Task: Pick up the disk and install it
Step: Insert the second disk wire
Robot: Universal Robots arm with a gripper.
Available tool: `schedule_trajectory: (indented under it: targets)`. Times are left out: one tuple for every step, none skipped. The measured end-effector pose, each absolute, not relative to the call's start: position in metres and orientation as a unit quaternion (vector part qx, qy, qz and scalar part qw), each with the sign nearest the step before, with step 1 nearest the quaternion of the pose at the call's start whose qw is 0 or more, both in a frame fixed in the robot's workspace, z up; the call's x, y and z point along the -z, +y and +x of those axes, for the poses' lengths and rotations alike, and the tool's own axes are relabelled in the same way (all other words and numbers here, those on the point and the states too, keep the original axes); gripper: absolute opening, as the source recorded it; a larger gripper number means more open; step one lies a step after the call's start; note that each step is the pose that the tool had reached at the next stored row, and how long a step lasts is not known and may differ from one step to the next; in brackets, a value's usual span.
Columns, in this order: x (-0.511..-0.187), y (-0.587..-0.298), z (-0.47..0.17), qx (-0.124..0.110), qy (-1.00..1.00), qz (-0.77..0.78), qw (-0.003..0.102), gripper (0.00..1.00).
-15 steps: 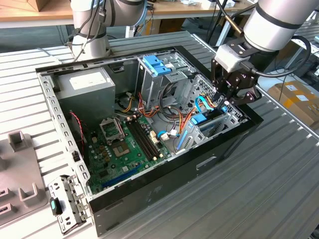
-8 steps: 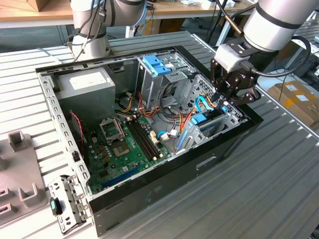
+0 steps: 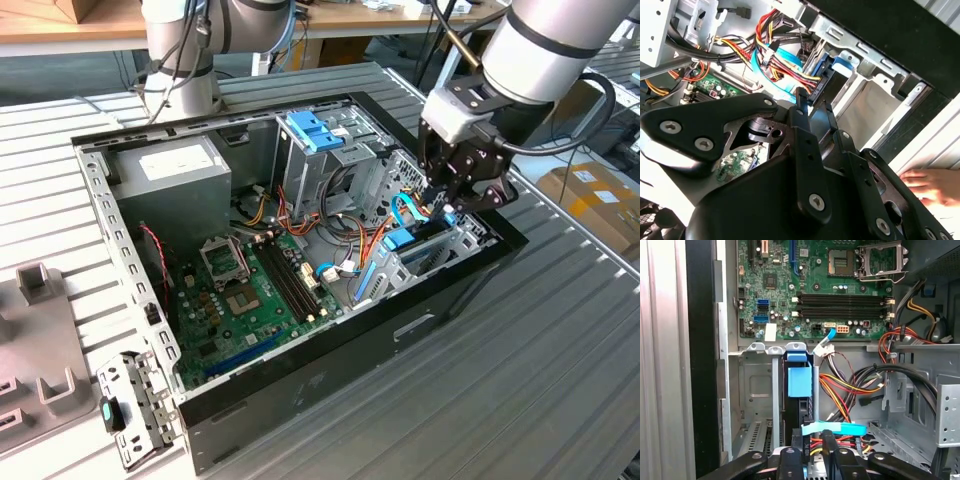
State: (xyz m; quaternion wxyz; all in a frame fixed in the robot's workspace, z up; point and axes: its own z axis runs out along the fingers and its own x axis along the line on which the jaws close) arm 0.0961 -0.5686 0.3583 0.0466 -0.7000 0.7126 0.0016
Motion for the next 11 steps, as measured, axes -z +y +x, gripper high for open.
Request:
schedule_trajectory:
  targets:
    - [-0.3582,-0.5686,0.0947,-0.002,0.713,-0.699,0.047,0.3]
    - [-0.3583,-0.5686,0.0934,-0.002,0.714,-0.699,0.047,0.3]
    - [-0.3583,-0.5686,0.092,-0.001,0.715,-0.698,0.047,0.3]
    - [-0.3583,-0.5686,0.0901,-0.001,0.716,-0.696,0.047,0.3]
    - [-0.3582,-0.5686,0.0899,-0.001,0.718,-0.694,0.047,0.3]
    - [-0.3583,-0.5686,0.0899,-0.001,0.719,-0.694,0.047,0.3]
    - [-0.3583,-0.5685,0.0899,-0.001,0.719,-0.694,0.047,0.3]
    - [-0.3583,-0.5686,0.0899,-0.001,0.719,-0.694,0.047,0.3]
    - [-0.3583,-0.5686,0.0899,-0.001,0.719,-0.694,0.047,0.3]
    - [-0.3583,-0.5686,0.0899,-0.001,0.719,-0.694,0.047,0.3]
    - [-0.3583,-0.5686,0.0899,-0.001,0.719,-0.694,0.047,0.3]
